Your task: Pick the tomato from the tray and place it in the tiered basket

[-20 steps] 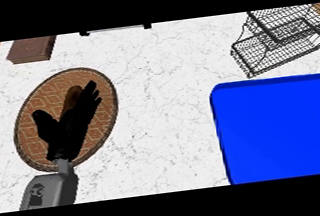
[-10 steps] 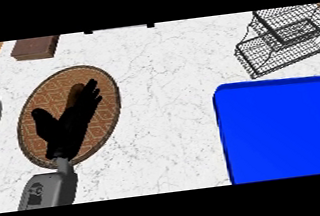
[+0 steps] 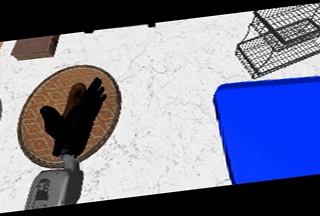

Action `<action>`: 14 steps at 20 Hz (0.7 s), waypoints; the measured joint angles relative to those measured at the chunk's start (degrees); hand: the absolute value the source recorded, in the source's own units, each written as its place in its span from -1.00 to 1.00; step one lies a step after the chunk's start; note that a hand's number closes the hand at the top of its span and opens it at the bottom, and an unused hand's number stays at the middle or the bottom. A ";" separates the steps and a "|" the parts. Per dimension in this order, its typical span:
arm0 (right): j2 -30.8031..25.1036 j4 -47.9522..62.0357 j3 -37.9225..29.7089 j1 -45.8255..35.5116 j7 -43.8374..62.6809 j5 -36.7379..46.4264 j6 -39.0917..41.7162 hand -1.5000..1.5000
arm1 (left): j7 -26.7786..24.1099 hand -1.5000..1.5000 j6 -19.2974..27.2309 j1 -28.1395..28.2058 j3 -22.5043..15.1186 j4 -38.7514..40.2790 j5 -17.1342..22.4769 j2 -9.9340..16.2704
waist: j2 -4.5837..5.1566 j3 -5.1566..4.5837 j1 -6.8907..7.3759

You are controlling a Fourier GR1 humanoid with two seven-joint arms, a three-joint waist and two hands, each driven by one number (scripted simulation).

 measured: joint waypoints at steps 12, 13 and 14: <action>12.46 14.99 -0.72 -7.53 -2.40 0.45 -9.54 -1.00 | -0.01 0.00 -0.67 -0.37 0.47 -0.09 0.34 0.28 | 0.25 0.07 0.45; 13.19 16.12 -1.53 -8.14 -2.37 -0.45 -9.30 -1.00 | 0.01 0.00 -0.75 -0.08 0.54 -0.41 0.34 0.49 | 0.28 0.08 0.60; 13.65 17.19 -2.13 -8.47 -2.88 -1.10 -9.07 -1.00 | 0.11 0.00 -1.29 0.59 0.53 -1.20 0.67 0.81 | 0.28 0.08 0.72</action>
